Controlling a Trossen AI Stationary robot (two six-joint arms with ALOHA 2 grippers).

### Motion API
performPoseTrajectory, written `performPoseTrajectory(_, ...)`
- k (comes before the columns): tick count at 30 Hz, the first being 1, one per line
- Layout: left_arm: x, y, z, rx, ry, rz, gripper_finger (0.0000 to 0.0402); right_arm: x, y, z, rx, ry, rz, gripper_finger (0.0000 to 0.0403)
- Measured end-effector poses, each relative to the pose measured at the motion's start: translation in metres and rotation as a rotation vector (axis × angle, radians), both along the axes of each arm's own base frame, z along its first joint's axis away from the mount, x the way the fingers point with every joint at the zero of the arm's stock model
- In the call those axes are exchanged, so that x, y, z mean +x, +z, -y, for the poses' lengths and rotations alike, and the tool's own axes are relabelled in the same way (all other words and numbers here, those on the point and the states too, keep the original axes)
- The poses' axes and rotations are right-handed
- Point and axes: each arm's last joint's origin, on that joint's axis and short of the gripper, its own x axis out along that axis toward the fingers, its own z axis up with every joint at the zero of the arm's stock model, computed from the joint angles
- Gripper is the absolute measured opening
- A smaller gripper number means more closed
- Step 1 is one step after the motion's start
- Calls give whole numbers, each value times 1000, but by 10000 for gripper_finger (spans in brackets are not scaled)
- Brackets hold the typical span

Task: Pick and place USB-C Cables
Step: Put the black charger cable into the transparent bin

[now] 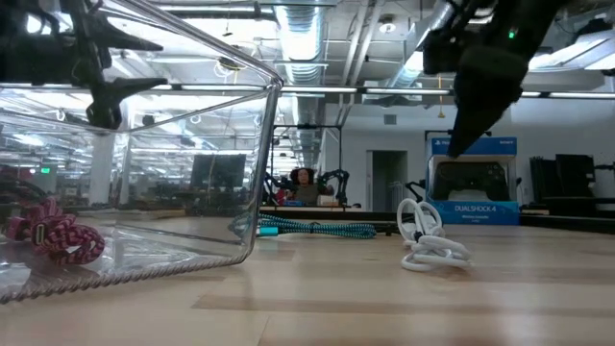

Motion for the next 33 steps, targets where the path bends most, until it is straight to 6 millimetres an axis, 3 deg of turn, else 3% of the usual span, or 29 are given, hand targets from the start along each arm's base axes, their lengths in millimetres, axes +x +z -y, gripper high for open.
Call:
performPoseTrajectory(7, 0, -1, 0, 1, 1, -15, 185, 8, -24, 15, 30, 106, 29, 254)
performPoseTrajectory(15, 0, -2, 0, 1, 1, -18, 185, 35, -61, 23, 2, 183, -1, 256)
performPoseTrajectory(25, 0, -2, 0, -1, 1, -25, 185, 43, -94, 33, 69, 175, -111, 256)
performPoseTrajectory(29, 0, -3, 0, 0, 2, -29, 185, 42, -95, 34, 72, 163, -116, 244)
performPoseTrajectory(33, 0, -3, 0, 0, 2, -31, 185, 42, -96, 34, 63, 144, -120, 198)
